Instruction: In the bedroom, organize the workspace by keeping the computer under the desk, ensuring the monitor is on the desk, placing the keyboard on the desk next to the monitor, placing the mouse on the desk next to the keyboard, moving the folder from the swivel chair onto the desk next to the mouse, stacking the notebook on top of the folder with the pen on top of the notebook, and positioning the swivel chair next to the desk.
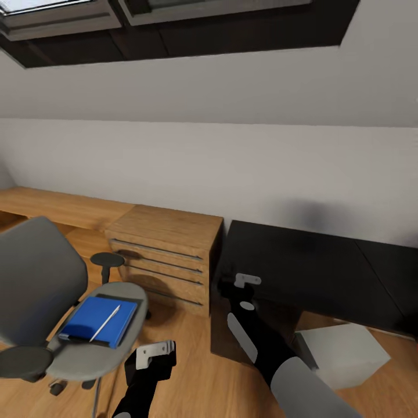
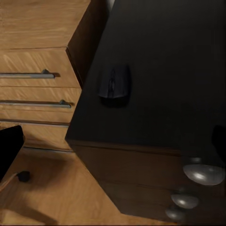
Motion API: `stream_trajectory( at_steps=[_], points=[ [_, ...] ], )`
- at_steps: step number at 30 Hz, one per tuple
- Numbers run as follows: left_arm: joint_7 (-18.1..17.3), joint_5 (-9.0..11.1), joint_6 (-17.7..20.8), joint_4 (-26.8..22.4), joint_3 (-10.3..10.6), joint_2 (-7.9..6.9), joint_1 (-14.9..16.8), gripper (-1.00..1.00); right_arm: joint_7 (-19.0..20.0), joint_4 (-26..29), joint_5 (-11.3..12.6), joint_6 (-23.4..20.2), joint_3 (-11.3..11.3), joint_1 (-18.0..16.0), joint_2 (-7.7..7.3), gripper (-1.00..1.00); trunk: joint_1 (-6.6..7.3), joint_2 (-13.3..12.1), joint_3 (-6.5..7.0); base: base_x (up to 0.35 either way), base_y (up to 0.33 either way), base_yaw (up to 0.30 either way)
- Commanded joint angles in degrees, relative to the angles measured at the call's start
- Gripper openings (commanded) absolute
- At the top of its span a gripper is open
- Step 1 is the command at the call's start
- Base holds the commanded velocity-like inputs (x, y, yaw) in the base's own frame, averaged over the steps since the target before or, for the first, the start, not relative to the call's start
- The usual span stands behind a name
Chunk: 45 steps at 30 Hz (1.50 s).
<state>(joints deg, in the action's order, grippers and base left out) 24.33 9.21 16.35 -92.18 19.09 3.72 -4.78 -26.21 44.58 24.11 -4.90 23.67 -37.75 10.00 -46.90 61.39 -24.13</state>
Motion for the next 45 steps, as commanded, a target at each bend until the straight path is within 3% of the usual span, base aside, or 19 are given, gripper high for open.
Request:
stream_trajectory(
  at_steps=[1,19,45],
  points=[
    [0.4,0.5,0.2,-0.1,0.1,-0.03,0.0,1.00,-0.4,0.1,0.2,-0.3,0.2,0.0,0.00,1.00,0.03,0.1,-0.05,-0.333,0.000,0.000],
    [0.4,0.5,0.2,-0.1,0.1,-0.03,0.0,1.00,-0.4,0.1,0.1,-0.3,0.1,0.0,0.00,1.00,0.03,0.1,-0.05,-0.308,0.000,0.000],
    [0.4,0.5,0.2,-0.1,0.1,-0.03,0.0,1.00,-0.5,0.2,0.1,-0.2,0.1,0.0,0.00,1.00,0.03,0.1,0.57,-0.017,0.000,-0.059]
  ],
)
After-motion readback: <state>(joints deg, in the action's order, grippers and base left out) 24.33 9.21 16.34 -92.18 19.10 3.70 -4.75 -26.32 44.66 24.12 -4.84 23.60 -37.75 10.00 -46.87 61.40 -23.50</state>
